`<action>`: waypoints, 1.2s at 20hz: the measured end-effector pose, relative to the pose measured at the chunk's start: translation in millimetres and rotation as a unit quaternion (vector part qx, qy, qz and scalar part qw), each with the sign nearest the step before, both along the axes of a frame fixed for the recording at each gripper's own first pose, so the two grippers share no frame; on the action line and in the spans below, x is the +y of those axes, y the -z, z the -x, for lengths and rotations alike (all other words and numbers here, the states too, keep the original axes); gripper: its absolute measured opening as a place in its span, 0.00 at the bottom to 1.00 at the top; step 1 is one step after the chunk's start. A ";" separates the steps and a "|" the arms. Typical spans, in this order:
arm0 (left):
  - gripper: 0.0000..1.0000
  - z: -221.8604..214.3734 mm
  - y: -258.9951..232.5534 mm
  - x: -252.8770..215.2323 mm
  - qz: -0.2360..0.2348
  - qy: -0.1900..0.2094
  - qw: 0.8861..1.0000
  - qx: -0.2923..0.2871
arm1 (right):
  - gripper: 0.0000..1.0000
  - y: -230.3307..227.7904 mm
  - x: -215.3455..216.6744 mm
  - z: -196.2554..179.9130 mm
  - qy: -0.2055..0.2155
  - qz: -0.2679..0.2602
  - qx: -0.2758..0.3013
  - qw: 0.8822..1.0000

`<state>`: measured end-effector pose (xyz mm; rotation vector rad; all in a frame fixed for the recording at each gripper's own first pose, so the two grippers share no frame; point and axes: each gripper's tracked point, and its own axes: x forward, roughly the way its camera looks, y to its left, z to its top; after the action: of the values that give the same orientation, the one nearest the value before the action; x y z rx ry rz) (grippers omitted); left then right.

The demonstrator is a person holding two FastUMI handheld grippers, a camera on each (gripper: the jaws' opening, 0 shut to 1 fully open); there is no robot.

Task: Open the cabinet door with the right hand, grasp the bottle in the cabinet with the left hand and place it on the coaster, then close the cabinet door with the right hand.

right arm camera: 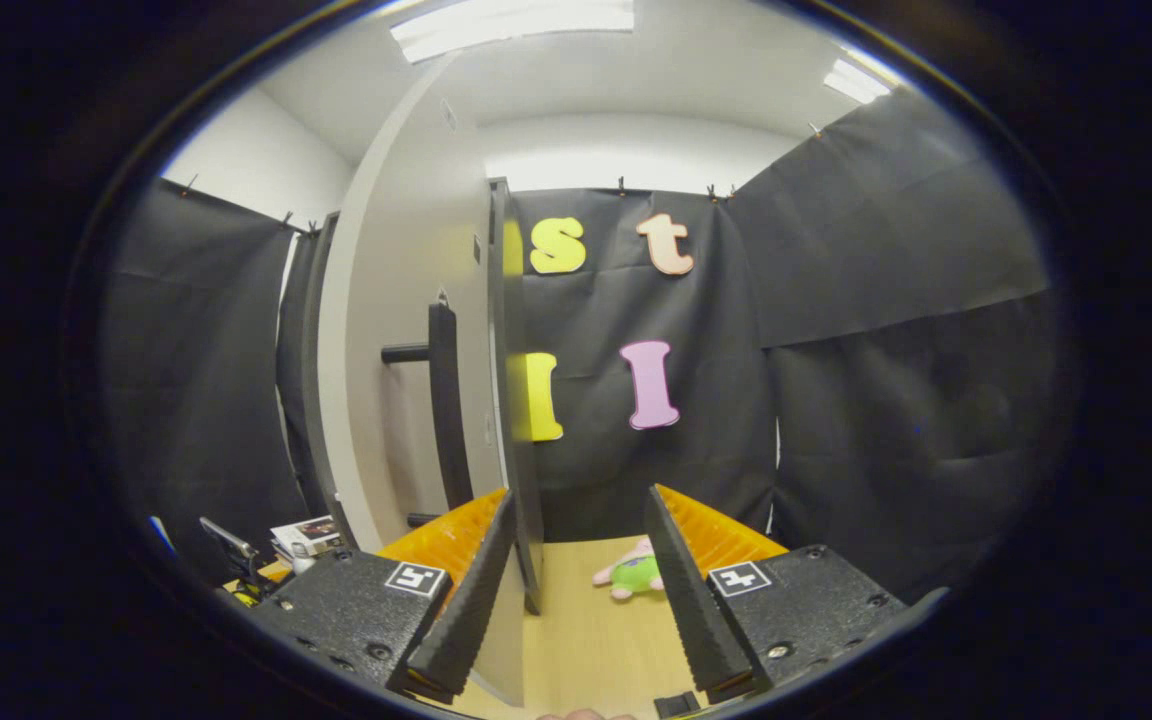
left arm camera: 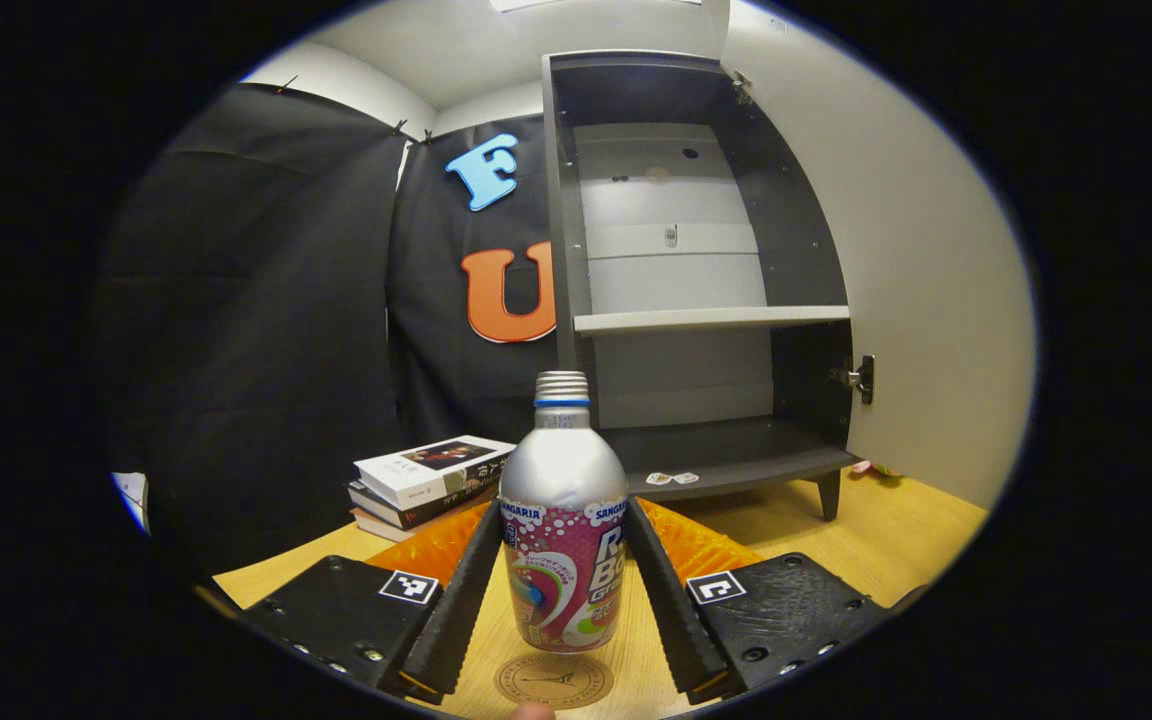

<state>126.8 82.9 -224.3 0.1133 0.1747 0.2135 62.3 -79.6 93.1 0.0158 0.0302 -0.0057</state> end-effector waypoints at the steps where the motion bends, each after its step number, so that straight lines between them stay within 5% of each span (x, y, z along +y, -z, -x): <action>1: 0.75 2.7 5.1 3.6 -0.002 -0.007 1.000 -0.002 | 0.82 2.1 0.0 -0.4 0.002 -0.001 0.004 1.000; 9: 0.75 22.1 56.8 23.6 0.011 -0.055 0.998 0.024 | 0.81 -3.0 -3.6 0.2 0.023 -0.017 0.009 1.000; 24: 0.79 45.3 53.3 14.3 0.000 -0.055 0.998 0.014 | 0.81 -1.3 1.4 -7.8 0.026 -0.014 0.015 0.999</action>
<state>81.5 97.2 -277.6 0.1065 0.2086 0.3224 70.0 -78.2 94.4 0.0444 0.0601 -0.0582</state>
